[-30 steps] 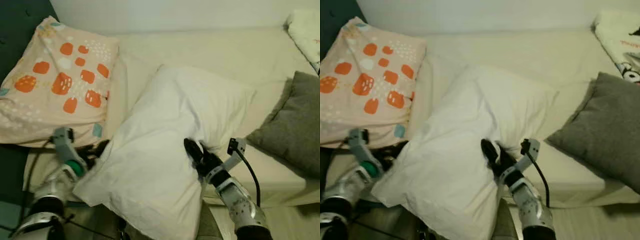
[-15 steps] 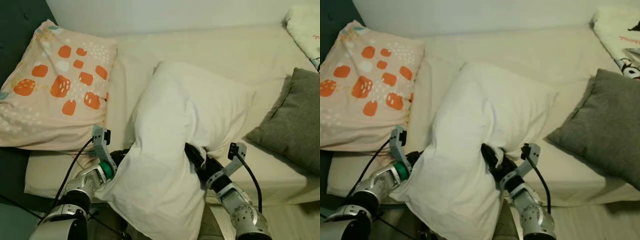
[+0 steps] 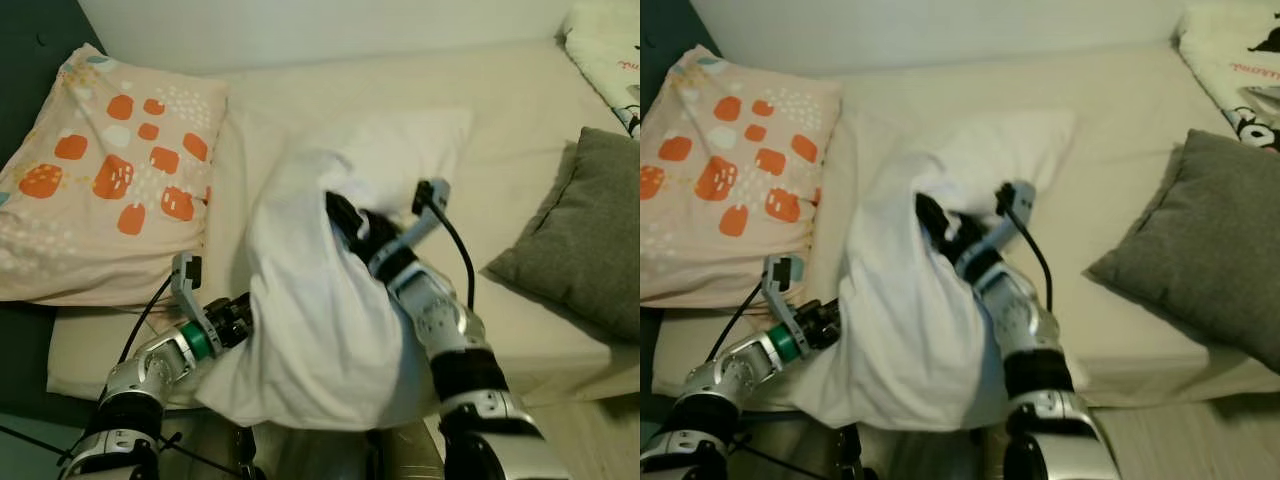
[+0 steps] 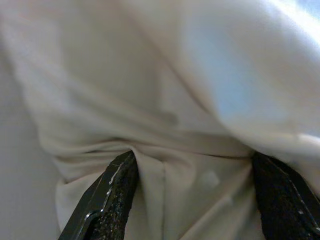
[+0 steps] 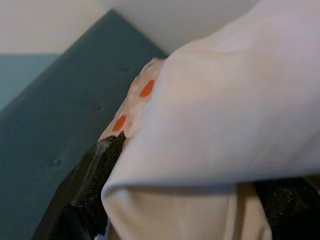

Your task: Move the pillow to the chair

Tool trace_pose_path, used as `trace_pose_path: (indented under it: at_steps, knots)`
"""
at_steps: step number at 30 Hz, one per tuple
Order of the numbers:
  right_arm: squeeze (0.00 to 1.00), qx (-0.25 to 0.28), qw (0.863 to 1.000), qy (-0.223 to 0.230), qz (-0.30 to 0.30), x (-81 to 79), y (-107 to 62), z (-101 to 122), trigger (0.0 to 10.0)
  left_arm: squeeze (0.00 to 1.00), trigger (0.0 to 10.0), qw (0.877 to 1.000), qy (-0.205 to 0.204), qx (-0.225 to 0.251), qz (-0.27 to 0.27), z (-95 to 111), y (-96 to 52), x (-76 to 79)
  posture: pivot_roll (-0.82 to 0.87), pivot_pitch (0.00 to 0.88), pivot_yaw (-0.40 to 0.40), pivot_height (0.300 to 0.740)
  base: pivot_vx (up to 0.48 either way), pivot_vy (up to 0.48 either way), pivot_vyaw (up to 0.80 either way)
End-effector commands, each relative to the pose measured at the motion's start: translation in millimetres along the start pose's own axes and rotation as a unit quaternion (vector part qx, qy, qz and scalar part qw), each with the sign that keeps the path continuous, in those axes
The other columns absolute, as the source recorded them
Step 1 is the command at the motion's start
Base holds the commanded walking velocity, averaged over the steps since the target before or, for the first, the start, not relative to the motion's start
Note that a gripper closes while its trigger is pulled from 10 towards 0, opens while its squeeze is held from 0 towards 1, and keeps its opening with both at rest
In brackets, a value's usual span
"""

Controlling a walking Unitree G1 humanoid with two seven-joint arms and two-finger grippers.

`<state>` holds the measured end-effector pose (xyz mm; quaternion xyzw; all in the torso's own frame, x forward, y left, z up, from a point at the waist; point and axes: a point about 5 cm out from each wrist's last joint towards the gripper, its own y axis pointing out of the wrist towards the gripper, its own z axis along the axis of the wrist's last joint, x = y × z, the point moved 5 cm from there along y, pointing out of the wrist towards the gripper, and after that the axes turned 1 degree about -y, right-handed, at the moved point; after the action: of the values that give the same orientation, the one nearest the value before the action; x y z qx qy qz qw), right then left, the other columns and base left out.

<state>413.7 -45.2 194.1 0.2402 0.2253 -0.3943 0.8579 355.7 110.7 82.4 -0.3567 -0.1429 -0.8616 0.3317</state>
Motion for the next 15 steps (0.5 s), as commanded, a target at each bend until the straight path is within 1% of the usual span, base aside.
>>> trace_pose_path:
  at_steps: [1,2,3,5,6,7,8,9,10,11,12,13,14,15]
  knots:
    - [0.0,-0.045,0.998,0.006,0.047,-25.1,12.1,-26.2,10.0,1.0,10.0,0.999,-0.003,-0.008,-0.045,-3.5,9.6,16.4,-0.02,0.132,0.126,0.61,0.0,0.0,0.0]
    - [0.0,-0.05,0.997,0.0,0.05,-27.1,14.4,-26.3,10.0,1.0,10.0,0.999,-0.001,-0.006,-0.054,-2.7,13.5,21.3,-0.02,0.133,0.123,0.61,0.0,0.0,0.0]
    - [0.0,-0.058,0.997,-0.004,0.049,-25.9,14.9,-28.7,10.0,1.0,10.0,0.998,0.002,-0.005,-0.057,-2.5,16.4,24.5,-0.02,0.135,0.118,0.61,0.0,0.0,0.0]
    - [0.0,-0.085,0.996,-0.02,0.033,-16.7,9.0,-40.7,10.0,1.0,10.0,0.999,0.008,-0.004,-0.052,-2.9,18.8,25.3,-0.02,0.135,0.118,0.61,0.0,0.0,0.0]
    - [0.0,-0.099,0.994,-0.028,0.02,-10.0,3.7,-47.9,10.0,1.0,10.0,0.999,0.013,-0.004,-0.043,-3.1,18.4,22.8,-0.02,0.135,0.118,0.61,0.0,0.0,0.0]
    - [0.0,-0.121,0.992,-0.035,-0.002,1.6,-4.5,-58.1,10.0,1.0,10.0,0.999,0.018,-0.004,-0.03,-2.8,16.3,18.7,-0.03,0.134,0.121,0.61,0.0,0.0,0.0]
    - [0.0,-0.136,0.99,-0.038,-0.017,9.3,-10.2,-64.4,10.0,1.0,10.0,1.0,0.021,-0.004,-0.021,-2.6,14.8,16.0,-0.03,0.134,0.122,0.61,0.0,0.0,0.0]
    - [0.0,-0.154,0.986,-0.045,-0.039,21.4,-20.8,-72.5,10.0,1.0,10.0,1.0,0.027,-0.005,-0.011,-1.2,11.4,12.2,-0.03,0.134,0.124,0.61,0.0,0.0,0.0]
    - [0.0,-0.166,0.984,-0.049,-0.052,29.1,-27.9,-77.3,10.0,1.0,10.0,0.999,0.031,-0.005,-0.006,-0.3,9.1,10.1,-0.03,0.134,0.124,0.61,0.0,0.0,0.0]
    - [0.0,-0.166,0.984,-0.049,-0.052,29.1,-27.9,-77.3,10.0,1.0,10.0,0.999,0.031,-0.005,-0.006,-0.3,9.1,10.1,-0.03,0.134,0.124,0.61,0.0,0.0,0.0]
    - [0.0,-0.187,0.977,-0.065,-0.075,42.2,-39.5,-83.3,10.0,1.0,10.0,0.999,0.036,-0.004,-0.002,3.7,4.6,8.2,-0.03,0.134,0.128,0.61,0.0,0.0,0.0]
    - [0.0,-0.198,0.972,-0.074,-0.098,55.8,-52.1,-84.2,10.0,1.0,10.0,0.999,0.041,0.005,0.0,12.6,-2.4,7.2,-0.03,0.134,0.128,0.61,0.0,0.0,0.0]
    - [0.0,-0.198,0.972,-0.074,-0.098,55.8,-52.1,-84.2,10.0,1.0,10.0,0.999,0.041,0.005,0.0,12.6,-2.4,7.2,-0.03,0.134,0.128,0.61,0.0,0.0,0.0]
    - [0.0,-0.204,0.969,-0.08,-0.111,64.0,-59.6,-83.6,10.0,1.0,10.0,0.999,0.044,0.011,0.001,18.7,-6.9,7.4,-0.04,0.134,0.131,0.61,0.0,0.0,0.0]
